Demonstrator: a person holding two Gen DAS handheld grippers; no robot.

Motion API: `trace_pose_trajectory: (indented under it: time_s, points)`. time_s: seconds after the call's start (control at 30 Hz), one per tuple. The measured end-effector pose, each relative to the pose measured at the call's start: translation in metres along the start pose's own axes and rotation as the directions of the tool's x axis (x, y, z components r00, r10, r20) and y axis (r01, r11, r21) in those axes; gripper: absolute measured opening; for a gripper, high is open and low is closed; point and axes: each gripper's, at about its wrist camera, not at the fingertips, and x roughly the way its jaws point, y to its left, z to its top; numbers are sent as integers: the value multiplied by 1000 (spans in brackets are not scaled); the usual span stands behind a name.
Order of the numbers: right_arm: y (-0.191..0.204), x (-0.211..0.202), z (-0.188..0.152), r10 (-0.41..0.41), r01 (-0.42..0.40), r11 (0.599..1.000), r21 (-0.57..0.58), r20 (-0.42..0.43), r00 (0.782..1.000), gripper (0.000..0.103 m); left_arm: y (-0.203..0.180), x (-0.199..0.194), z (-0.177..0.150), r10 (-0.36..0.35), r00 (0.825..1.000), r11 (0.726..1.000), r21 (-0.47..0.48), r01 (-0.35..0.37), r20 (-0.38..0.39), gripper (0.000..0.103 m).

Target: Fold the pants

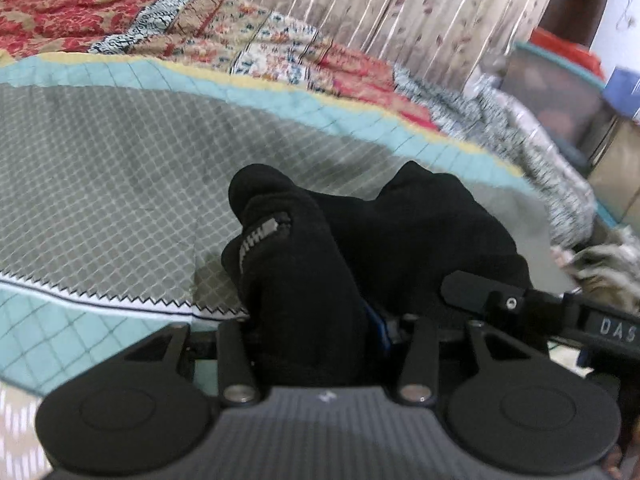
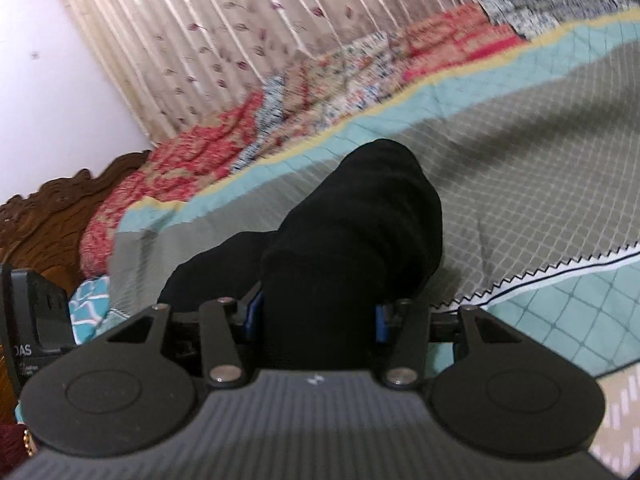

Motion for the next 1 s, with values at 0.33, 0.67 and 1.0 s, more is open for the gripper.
trace_pose_trajectory:
  time_s: [0.33,0.67,1.0]
  points:
    - [-41,41,-1,-62,66,991,119,-33,998,57,-6,50,-6,130,992,983,127,-129,6,45]
    - [-54,51,-2,-149,178,955,239,-133,980,76,-9,61,-4,247,968,965,104,-242,-36,73]
    - [11,-32,-24,-352,347,929,126,13,936,84,-27,-6,-6,392,917,919,66,-388,-73,84]
